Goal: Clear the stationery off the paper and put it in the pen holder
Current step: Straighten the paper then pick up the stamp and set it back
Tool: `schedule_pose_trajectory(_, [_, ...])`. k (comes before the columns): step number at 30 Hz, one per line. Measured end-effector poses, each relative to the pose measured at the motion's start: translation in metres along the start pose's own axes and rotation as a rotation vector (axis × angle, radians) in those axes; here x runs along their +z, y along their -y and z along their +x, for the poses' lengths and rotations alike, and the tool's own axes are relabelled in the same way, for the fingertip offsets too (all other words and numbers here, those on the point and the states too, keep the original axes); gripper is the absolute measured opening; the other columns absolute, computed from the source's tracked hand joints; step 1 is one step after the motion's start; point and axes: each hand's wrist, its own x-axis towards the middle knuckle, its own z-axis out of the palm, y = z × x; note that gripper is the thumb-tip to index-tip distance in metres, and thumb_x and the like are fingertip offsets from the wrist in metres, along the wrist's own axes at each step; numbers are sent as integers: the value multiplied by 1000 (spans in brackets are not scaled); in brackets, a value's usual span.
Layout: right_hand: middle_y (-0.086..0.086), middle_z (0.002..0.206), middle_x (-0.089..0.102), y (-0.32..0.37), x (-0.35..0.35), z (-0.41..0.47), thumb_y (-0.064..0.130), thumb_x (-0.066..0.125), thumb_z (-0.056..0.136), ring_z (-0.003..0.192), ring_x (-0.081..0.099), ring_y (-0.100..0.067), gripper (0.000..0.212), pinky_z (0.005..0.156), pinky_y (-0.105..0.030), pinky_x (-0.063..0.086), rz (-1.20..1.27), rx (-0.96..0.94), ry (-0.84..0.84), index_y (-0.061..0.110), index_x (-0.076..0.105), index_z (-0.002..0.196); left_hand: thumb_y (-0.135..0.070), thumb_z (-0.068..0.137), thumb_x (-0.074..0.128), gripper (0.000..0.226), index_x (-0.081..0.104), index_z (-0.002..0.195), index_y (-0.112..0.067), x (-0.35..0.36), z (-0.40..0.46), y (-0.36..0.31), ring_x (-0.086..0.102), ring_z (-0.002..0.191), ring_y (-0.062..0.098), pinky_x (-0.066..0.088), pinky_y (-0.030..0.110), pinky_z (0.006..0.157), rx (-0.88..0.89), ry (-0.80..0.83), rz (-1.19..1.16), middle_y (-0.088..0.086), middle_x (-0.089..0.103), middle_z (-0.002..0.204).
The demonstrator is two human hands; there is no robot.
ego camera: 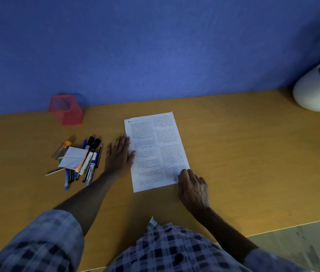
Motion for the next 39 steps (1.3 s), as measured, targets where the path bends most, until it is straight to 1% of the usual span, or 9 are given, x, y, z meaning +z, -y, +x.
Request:
schedule_pose_trajectory(3, [-1, 68, 49, -1, -1, 1, 15, 57, 92, 47, 31, -14, 15, 49, -24, 24, 10, -14, -8, 13, 48, 80, -49, 101, 22, 65, 2, 155, -17, -1, 0, -1, -3, 151, 18, -1, 47, 122, 0, 8, 10, 2, 2, 164])
schedule_pose_trajectory(6, [-1, 67, 51, -2, -3, 3, 13, 60, 90, 43, 37, -16, 16, 47, -24, 25, 5, -20, 7, 12, 48, 80, -50, 100, 20, 66, 1, 155, -17, -1, -1, -1, -5, 151, 18, -1, 47, 122, -6, 20, 12, 2, 1, 164])
schedule_pose_trajectory(10, [-1, 71, 55, -3, -6, 8, 20, 54, 94, 48, 38, -16, 11, 51, -26, 36, 9, -8, 38, 13, 50, 85, -50, 100, 19, 66, 1, 155, -18, -2, -1, -2, -5, 151, 18, -2, 46, 122, -5, 27, 6, 1, 0, 164])
schedule_pose_trajectory(14, [5, 74, 60, -5, -12, 9, 29, 51, 97, 52, 50, -15, 13, 63, -30, 44, 128, 82, 54, 18, 51, 89, -49, 101, 22, 65, 3, 155, -17, -2, -2, -2, -3, 151, 19, -1, 46, 122, -8, 11, 8, 2, 3, 164])
schedule_pose_trajectory(19, [17, 61, 58, -11, -30, 14, 27, 52, 98, 46, 48, -2, 10, 40, -18, 31, 580, 274, -74, 27, 54, 88, -48, 101, 23, 65, 7, 155, -16, -1, -3, -1, 1, 151, 20, 1, 47, 121, 5, -9, 16, 3, 7, 164])
schedule_pose_trajectory(25, [0, 64, 51, -20, -57, 30, 13, 52, 94, 57, 45, -10, 23, 54, -20, 37, 1183, 613, -134, 20, 65, 76, -48, 101, 23, 64, 8, 155, -16, 0, -3, -1, 2, 151, 19, 1, 47, 121, 8, -20, 14, 3, 8, 163])
schedule_pose_trajectory(29, [6, 63, 50, -22, -75, 40, 24, 45, 96, 58, 46, -8, 22, 63, -29, 30, 1529, 779, -9, 16, 65, 92, -53, 97, 15, 68, 8, 155, -17, 1, -3, -2, 2, 151, 19, 2, 47, 122, 10, -20, 24, 2, 8, 163])
schedule_pose_trajectory(33, [5, 64, 41, -17, -99, 49, 27, 40, 99, 59, 36, -11, 33, 65, -29, 26, 1923, 735, 135, 20, 67, 80, -53, 96, 12, 70, 8, 155, -16, 1, -4, -2, 2, 151, 19, 2, 47, 122, 9, -28, 24, 2, 8, 164])
schedule_pose_trajectory(39, [3, 65, 38, -2, -128, 62, 26, 45, 93, 65, 34, -14, 17, 67, -31, 28, 2156, 555, 224, 13, 56, 92, -55, 95, 9, 72, 12, 155, -16, 1, -5, -2, 5, 151, 20, 5, 48, 122, 19, -55, 22, 3, 11, 163])
